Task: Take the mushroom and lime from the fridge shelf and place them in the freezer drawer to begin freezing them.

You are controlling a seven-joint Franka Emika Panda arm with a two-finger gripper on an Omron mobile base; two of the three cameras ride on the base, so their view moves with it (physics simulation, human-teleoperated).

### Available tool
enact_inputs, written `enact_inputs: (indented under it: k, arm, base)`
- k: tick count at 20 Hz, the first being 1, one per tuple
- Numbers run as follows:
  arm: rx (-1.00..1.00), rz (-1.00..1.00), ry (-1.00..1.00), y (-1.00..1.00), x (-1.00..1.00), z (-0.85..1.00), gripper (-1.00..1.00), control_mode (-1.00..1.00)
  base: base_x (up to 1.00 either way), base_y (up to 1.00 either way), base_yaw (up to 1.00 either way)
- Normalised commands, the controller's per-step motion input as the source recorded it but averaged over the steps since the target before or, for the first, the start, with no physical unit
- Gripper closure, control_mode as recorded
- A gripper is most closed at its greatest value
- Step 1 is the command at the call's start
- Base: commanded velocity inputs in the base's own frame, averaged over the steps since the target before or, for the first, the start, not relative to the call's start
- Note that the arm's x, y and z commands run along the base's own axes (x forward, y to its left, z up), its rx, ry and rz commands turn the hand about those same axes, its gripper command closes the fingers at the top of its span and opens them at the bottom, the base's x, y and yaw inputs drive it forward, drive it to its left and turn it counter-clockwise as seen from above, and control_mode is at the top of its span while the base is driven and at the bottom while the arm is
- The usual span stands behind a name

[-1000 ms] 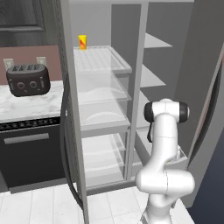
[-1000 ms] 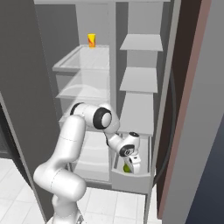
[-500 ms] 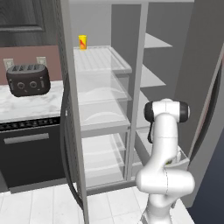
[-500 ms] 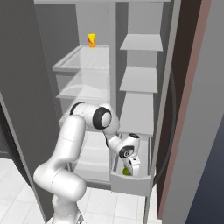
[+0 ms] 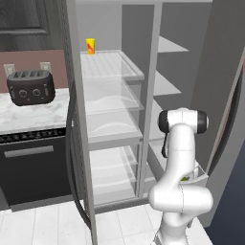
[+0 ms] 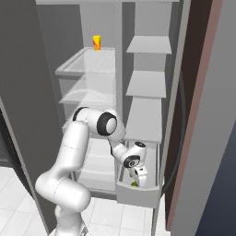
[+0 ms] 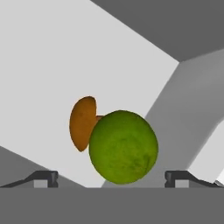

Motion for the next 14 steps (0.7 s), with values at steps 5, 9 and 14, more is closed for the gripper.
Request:
enact_inputs:
  k: [5, 9, 14]
  arm:
    - [0.00, 0.00, -0.08, 0.03, -0.02, 0.05, -1.00, -1.00]
    - [0.00, 0.00, -0.08, 0.00, 0.00, 0.36, -1.00, -1.00]
    - [0.00, 0.00, -0.09, 0.00, 0.00, 0.68, -1.00, -1.00]
  base:
    - [0.00, 0.00, 0.00]
    - [0.00, 0.00, 0.00]
    - [0.00, 0.00, 0.00]
